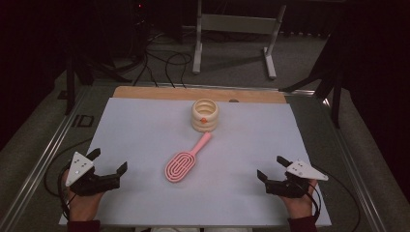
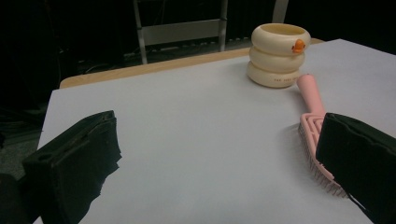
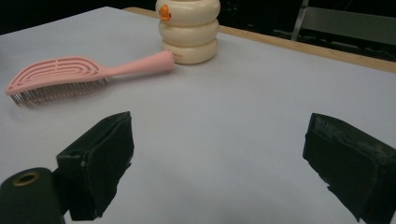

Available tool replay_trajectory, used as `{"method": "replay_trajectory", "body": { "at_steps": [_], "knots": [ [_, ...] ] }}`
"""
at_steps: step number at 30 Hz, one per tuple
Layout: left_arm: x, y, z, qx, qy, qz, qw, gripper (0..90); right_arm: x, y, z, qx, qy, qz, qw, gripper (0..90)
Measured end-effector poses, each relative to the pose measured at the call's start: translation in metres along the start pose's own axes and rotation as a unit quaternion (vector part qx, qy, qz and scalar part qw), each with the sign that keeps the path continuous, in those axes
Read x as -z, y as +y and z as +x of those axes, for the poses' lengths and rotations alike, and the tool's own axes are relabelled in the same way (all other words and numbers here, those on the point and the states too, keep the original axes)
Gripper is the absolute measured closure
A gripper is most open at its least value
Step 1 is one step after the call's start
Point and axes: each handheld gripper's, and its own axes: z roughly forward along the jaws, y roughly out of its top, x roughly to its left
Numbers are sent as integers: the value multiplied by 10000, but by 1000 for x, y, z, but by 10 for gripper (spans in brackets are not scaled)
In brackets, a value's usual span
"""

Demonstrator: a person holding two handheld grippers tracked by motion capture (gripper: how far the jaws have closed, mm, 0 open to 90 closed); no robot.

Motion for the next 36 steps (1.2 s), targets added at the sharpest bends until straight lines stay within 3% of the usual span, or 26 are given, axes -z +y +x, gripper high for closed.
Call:
{"method": "replay_trajectory", "body": {
  "at_steps": [8, 15, 22, 36],
  "knots": [
    [0, 3, -1, 56, -181, -114, 9998, 1, -3, -1, 1, 40, 21, 63, 10000, 87],
    [2, 5, 1, 9, -196, -216, 9996, 1, -3, -1, 1, 8, 69, 21, 10000, 86],
    [3, 6, 2, 89, -185, -187, 9996, 1, -3, 0, 1, 13, 86, -3, 10000, 87],
    [-1, 14, -8, -18, -265, -126, 9996, 6, -4, 0, 2, 17, 110, -8, 9999, 87]
  ]
}}
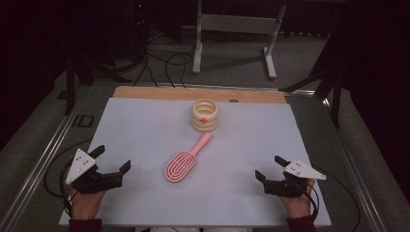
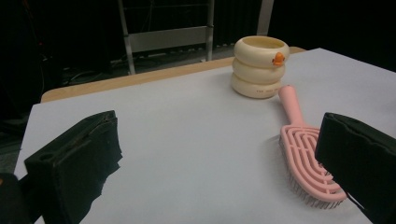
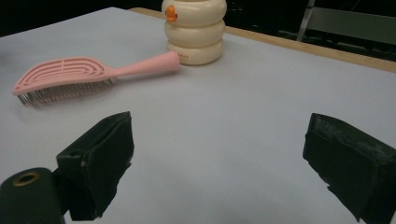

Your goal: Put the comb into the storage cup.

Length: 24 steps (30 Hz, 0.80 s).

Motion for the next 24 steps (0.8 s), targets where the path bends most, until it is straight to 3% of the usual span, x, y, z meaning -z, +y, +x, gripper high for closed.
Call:
{"method": "replay_trajectory", "body": {
  "at_steps": [13, 24],
  "knots": [
    [-2, 11, -13, -157, -151, 91, 9997, 8, 0, 0, 1, -42, -1, 7, 10000, 87],
    [-15, 12, -26, -186, -497, 249, 9983, 7, 0, -1, -1, -80, -15, 3, 10000, 87]
  ]
}}
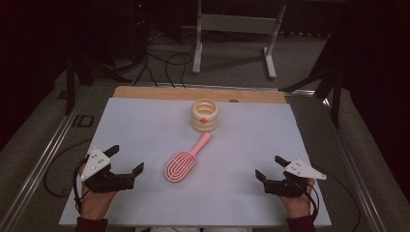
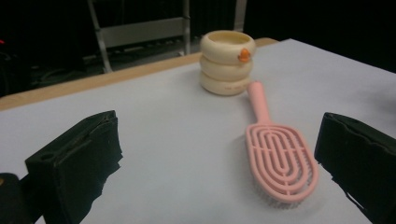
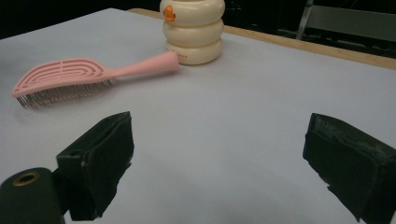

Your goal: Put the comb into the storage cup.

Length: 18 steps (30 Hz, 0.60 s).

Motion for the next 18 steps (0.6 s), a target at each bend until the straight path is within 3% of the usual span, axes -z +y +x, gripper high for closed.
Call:
{"method": "replay_trajectory", "body": {
  "at_steps": [18],
  "knots": [
    [-19, 3, -11, -22, -237, 243, 9994, 9, 0, 0, 0, -19, 13, 12, 10000, 87]
  ]
}}
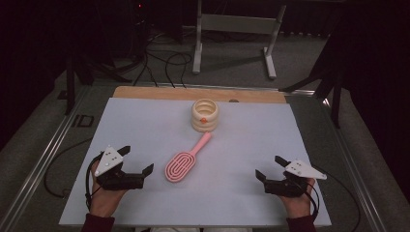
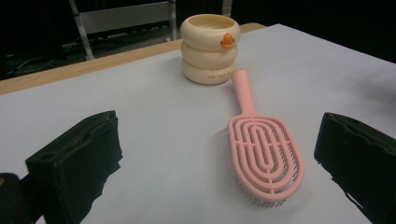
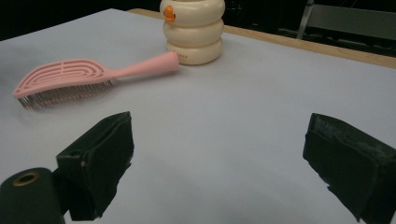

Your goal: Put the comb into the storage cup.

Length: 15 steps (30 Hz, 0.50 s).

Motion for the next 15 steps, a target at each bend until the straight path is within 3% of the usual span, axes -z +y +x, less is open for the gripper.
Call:
{"method": "replay_trajectory", "body": {
  "at_steps": [13, 15],
  "knots": [
    [-13, 5, -7, -83, -138, 105, 9998, 10, -1, -1, 0, -11, 13, 22, 10000, 87],
    [-21, 8, -12, -111, -214, 130, 9996, 11, -1, -1, 0, -10, 18, 32, 10000, 86]
  ]
}}
